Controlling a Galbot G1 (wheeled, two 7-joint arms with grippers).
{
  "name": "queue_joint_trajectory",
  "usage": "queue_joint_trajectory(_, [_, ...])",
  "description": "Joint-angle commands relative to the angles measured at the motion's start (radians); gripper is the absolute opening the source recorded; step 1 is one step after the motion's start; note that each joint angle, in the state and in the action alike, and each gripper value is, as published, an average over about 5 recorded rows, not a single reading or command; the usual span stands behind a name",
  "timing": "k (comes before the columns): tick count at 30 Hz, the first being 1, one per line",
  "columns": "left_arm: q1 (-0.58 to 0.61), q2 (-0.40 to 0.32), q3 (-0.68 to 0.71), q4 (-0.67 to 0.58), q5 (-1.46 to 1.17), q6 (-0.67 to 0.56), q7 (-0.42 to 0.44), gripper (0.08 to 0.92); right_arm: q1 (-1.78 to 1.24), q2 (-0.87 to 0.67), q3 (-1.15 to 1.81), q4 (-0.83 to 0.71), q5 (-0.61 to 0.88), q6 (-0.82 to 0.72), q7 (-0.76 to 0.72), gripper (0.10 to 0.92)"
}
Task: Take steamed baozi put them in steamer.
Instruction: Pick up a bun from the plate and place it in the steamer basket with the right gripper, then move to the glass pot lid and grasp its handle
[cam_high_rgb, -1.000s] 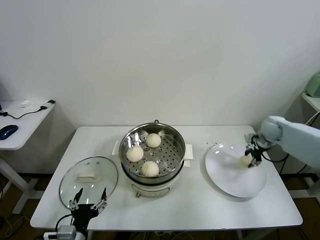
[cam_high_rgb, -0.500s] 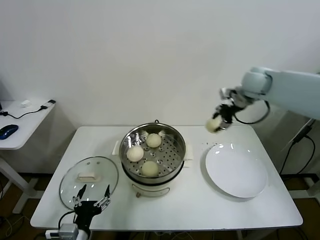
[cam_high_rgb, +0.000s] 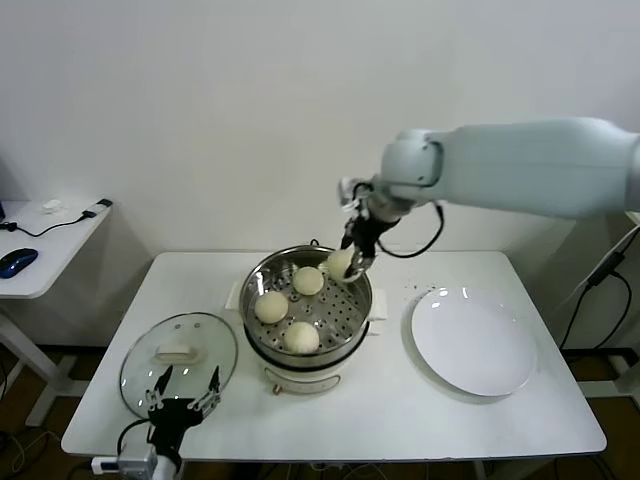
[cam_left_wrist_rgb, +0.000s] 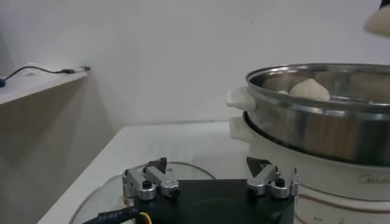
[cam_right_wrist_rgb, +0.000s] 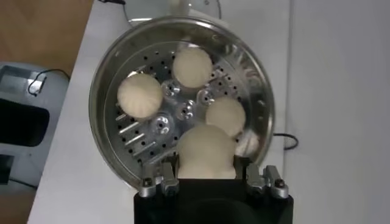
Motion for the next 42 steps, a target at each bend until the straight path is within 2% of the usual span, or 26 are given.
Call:
queue_joint_trajectory(1, [0.0,0.001,0.001,0.002,-0.001,0.0,0.0,0.823,-0.156,0.114,-0.016,-0.022,-0.001,-0.051,0.074,0.602])
queue_joint_trajectory(17, [-0.006,0.001,0.0,0.011,-0.003,-0.002,0.001,0.823,-0.232,0.084,0.009,-0.066,-0.056,-0.052,0.111,0.612])
queue_joint_trajectory(20, [-0.005,0.001,-0.001,0.009,-0.005,-0.003,0.001,0.823,-0.207,0.079,0.023,-0.07,-0.049,-0.009,0.069,0.659])
queue_joint_trajectory(25, [-0.001,0.002,-0.004,0.003,-0.011,-0.005,0.001,0.823,-0.109,0.052,-0.007,-0.06,-0.032,0.114,-0.079,0.79])
queue_joint_trajectory(29, [0.003,0.003,-0.005,-0.006,-0.012,-0.004,0.001,0.823,-0.054,-0.032,0.011,-0.051,-0.005,0.168,-0.122,0.82])
queue_joint_trajectory(31, [0.005,0.003,-0.005,-0.01,-0.013,-0.003,0.001,0.823,-0.066,-0.101,0.078,-0.05,0.009,0.171,-0.057,0.822])
queue_joint_trajectory(37, [0.008,0.004,-0.006,-0.02,-0.019,-0.003,0.0,0.823,-0.269,-0.319,0.436,-0.038,-0.043,0.174,0.378,0.823])
queue_joint_trajectory(42, [-0.005,0.008,0.003,-0.021,-0.049,-0.006,-0.001,0.823,-0.456,-0.509,0.676,0.001,-0.142,0.167,0.54,0.823])
